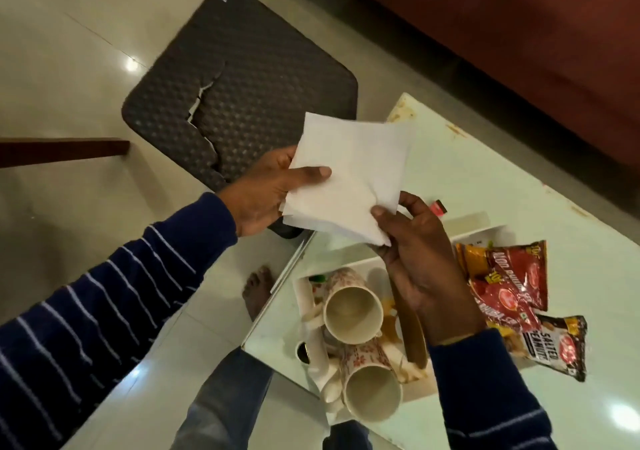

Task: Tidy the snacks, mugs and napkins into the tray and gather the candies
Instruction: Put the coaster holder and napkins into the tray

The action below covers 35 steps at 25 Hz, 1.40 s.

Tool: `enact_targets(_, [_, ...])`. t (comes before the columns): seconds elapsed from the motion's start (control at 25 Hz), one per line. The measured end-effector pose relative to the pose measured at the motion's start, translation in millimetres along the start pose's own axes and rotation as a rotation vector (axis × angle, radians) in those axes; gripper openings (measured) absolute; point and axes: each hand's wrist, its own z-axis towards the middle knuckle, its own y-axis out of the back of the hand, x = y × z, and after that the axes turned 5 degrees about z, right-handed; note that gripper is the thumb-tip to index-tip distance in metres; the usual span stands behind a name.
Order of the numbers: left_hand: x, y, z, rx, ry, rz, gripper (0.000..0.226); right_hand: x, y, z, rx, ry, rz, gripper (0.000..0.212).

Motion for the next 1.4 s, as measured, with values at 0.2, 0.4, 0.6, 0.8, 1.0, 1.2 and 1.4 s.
enact_targets(0.2, [20,-54,-23,0.194,0.040,0.303,0.036,-14,66,-71,0.107,0.026,-0.030,0.041])
enact_targets(0.4, [55,-107,-28,0.439,0.110,0.525,0.018,-34,123,-127,0.028,0.102,-0.287,0.025])
enact_targets(0.6, [91,-143,-28,0.372,0.199,0.768,0.028,-79,153,-182,-0.135,0.203,-0.114,0.014])
enact_targets(0.8, [106,-165,-19,0.069,0.125,0.952,0.023,-85,163,-173,-0.395,0.021,0.240,0.020])
enact_targets(1.0, [96,-178,-10,-0.155,0.044,0.935,0.004,-90,161,-144,-0.390,0.052,0.463,0.036])
enact_targets(1.2, [94,-180,-12,-0.184,0.043,0.934,0.038,-107,155,-130,-0.500,0.012,0.339,0.037])
enact_targets(1.4, [100,-169,-24,-0.175,-0.072,0.966,0.028,-119,158,-129,-0.487,0.062,0.125,0.033])
